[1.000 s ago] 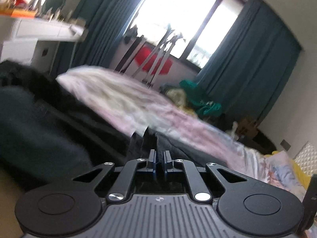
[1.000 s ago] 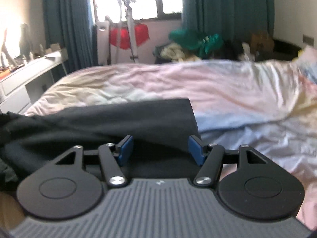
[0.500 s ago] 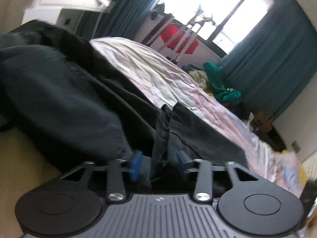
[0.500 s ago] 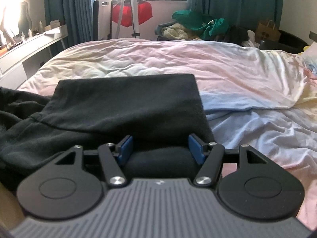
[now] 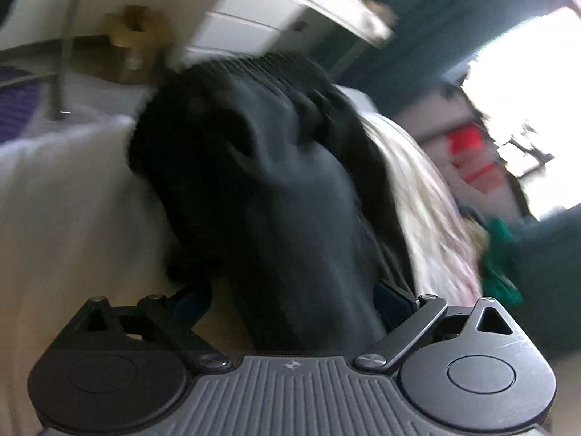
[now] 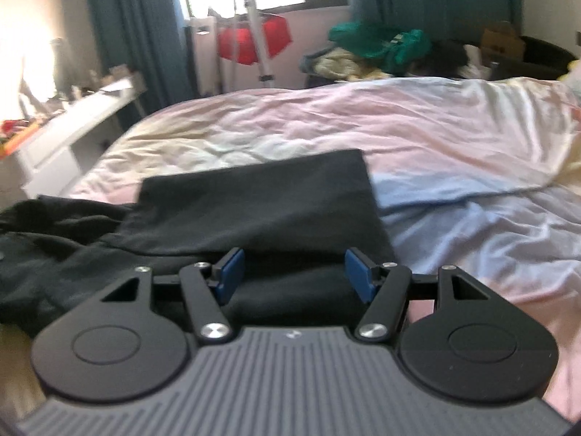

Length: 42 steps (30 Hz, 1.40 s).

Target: Fold clothes

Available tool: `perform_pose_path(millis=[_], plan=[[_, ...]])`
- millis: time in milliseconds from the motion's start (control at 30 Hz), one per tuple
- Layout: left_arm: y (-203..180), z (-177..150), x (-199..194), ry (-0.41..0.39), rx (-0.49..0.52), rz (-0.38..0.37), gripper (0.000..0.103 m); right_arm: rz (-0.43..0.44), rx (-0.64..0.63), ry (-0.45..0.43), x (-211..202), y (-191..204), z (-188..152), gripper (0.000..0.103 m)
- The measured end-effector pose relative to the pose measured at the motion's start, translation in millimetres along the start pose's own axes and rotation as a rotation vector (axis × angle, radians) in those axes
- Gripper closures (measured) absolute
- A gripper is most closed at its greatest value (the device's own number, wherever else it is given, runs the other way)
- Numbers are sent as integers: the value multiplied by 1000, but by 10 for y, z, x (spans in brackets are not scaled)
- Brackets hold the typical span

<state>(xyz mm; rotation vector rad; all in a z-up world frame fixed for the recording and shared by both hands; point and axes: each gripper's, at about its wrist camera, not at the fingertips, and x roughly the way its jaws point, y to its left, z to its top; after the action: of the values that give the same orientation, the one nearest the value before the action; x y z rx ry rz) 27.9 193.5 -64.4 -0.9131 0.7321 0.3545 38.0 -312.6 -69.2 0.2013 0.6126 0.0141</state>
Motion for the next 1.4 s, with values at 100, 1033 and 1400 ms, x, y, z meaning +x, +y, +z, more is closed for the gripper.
perform_pose_path(millis=[100, 1033, 1400], plan=[[72, 237, 184, -78, 6, 57, 11, 17, -54, -41, -67, 127, 7, 39], [-1821, -756, -677, -586, 548, -66, 76, 19, -97, 30, 395, 342, -236, 40], [-2856, -2566, -478, -681, 947, -168, 76, -146, 465, -193, -496, -986, 158, 37]])
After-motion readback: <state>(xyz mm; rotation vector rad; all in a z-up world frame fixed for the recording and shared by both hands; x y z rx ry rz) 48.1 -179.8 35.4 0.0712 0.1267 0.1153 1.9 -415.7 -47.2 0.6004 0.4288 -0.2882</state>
